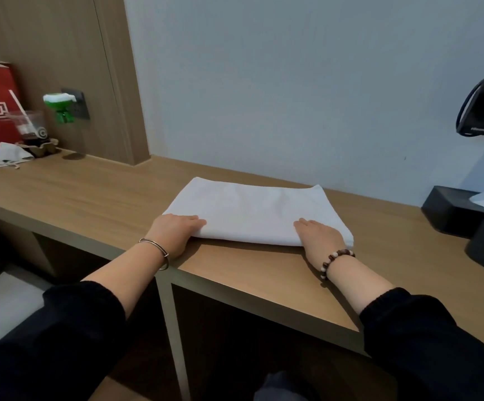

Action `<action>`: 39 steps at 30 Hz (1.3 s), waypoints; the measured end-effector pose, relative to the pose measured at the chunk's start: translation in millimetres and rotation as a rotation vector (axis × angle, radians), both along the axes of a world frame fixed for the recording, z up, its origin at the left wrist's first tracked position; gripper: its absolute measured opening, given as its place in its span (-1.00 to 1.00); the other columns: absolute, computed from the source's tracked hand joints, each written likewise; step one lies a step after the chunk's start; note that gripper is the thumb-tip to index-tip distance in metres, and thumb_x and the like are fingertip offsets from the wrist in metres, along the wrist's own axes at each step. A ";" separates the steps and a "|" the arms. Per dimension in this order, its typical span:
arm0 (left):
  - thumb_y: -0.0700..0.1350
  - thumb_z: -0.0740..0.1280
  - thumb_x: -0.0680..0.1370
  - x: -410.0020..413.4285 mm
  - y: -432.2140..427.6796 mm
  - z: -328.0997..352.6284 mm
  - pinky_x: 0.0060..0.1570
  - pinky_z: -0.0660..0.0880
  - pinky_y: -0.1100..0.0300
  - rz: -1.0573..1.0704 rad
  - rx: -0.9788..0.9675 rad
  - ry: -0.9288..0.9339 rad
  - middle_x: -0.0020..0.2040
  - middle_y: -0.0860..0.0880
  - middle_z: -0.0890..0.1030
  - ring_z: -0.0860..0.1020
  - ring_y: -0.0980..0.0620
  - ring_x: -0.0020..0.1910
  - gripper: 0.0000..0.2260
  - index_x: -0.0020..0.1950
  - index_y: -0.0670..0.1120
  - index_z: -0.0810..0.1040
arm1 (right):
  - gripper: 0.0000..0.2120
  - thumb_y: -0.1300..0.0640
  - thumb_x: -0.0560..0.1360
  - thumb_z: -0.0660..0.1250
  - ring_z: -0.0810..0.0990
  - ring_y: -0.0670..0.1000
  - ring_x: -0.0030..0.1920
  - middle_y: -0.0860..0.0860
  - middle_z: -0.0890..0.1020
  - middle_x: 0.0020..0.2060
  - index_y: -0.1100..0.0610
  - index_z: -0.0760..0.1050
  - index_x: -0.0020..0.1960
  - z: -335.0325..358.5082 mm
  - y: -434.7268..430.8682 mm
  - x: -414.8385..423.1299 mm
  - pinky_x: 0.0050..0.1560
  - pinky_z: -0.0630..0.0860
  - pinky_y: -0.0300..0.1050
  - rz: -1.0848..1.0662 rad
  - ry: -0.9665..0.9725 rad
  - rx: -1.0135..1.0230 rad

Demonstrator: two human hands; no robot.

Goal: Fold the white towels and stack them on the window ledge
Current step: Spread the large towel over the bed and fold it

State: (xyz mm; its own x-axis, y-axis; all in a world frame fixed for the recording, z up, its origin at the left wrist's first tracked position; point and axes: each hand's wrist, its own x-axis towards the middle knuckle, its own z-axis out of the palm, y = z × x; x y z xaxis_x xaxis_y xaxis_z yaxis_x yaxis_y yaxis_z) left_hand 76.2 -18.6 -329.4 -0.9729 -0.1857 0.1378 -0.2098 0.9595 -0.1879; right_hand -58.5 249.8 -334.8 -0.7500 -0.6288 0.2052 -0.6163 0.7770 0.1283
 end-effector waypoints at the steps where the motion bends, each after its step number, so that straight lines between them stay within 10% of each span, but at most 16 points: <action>1: -0.04 0.17 0.58 0.5 -2.9 0.9 0.08 0.48 0.09 0.039 -0.006 0.004 0.30 0.11 0.47 0.47 -0.02 0.25 -0.66 0.36 0.10 0.37 | -0.67 0.28 0.56 0.06 0.46 0.06 0.21 0.01 0.47 0.20 0.09 0.34 0.29 0.6 3.2 -3.4 0.11 0.46 -0.06 -0.022 -0.004 0.001; 7: -0.16 0.13 0.58 -5.0 -7.7 2.9 -0.02 0.40 0.16 0.255 -0.024 -0.036 0.21 0.02 0.49 0.49 -0.03 0.21 -0.72 0.28 -0.01 0.41 | -0.71 0.25 0.58 0.02 0.53 0.07 0.10 0.03 0.52 0.13 0.08 0.36 0.25 4.8 3.1 -10.9 -0.14 0.43 -0.11 -0.213 -0.026 0.079; 10: -0.15 0.14 0.54 -8.9 -13.9 -1.9 0.25 0.35 0.02 0.282 0.003 -0.101 0.34 -0.04 0.35 0.32 -0.07 0.36 -0.60 0.39 -0.08 0.26 | -0.71 0.28 0.58 0.03 0.57 0.03 0.02 -0.01 0.59 0.05 0.08 0.46 0.16 12.9 -8.9 1.0 -0.17 0.42 -0.17 -0.271 0.025 0.218; 17: -0.06 -0.05 0.64 -15.0 11.2 5.0 0.39 0.08 -0.11 0.332 0.399 -0.019 0.46 -0.05 0.19 0.04 -0.13 0.46 -0.64 0.42 0.04 0.28 | -0.77 0.11 0.58 0.13 0.52 0.03 -0.16 0.00 0.54 -0.17 0.13 0.54 0.06 38.0 -50.6 75.0 -0.16 0.45 -0.17 0.041 -0.017 0.510; 22: 0.16 -0.07 0.62 -19.0 14.5 -14.2 0.43 0.01 -0.18 0.301 0.403 -0.067 0.56 0.01 -0.01 -0.12 -0.15 0.52 -0.54 0.52 0.13 0.09 | -0.46 -0.26 0.58 0.01 0.43 -0.01 -0.31 -0.03 0.45 -0.38 0.13 0.35 -0.33 63.4 -71.5 89.8 -0.23 0.31 -0.17 0.253 -0.379 0.115; 25: 0.14 -0.08 0.63 -15.1 16.9 -20.1 0.45 -0.03 -0.16 0.265 0.365 -0.026 0.57 0.04 -0.05 -0.12 -0.11 0.53 -0.53 0.54 0.12 0.02 | -0.55 -0.11 0.64 -0.08 0.48 0.11 0.11 0.09 0.53 0.04 0.13 0.49 0.08 45.2 -80.7 60.0 0.06 0.40 -0.02 0.207 -0.265 0.057; 29: 0.16 -0.10 0.62 -14.7 13.1 -18.9 0.46 -0.06 -0.15 0.256 0.356 -0.045 0.57 0.07 -0.04 -0.12 -0.07 0.53 -0.52 0.54 0.13 0.02 | -0.49 -0.14 0.63 -0.14 0.13 0.11 0.48 0.05 0.16 0.50 0.02 0.08 0.52 14.6 -77.3 36.3 0.44 0.12 0.15 0.066 -0.380 0.085; 34: 0.02 -0.02 0.61 -15.1 7.3 -9.4 0.38 0.07 -0.12 0.234 0.392 0.008 0.50 0.08 0.21 0.10 0.01 0.48 -0.60 0.45 0.09 0.25 | -0.52 -0.22 0.59 -0.07 0.45 0.03 0.04 0.02 0.49 0.04 0.08 0.46 0.10 21.9 -76.8 37.6 0.02 0.42 -0.07 0.126 -0.236 0.045; 39: -0.05 0.13 0.53 -17.1 17.1 -3.9 0.11 0.28 0.02 0.233 0.313 0.170 0.15 0.01 0.48 0.39 -0.04 0.17 -0.79 0.11 0.01 0.46 | -0.48 -0.20 0.57 0.09 0.35 -0.02 -0.47 -0.02 0.39 -0.50 0.11 0.29 -0.43 44.5 -80.9 50.2 -0.41 0.26 -0.16 0.199 -0.281 0.075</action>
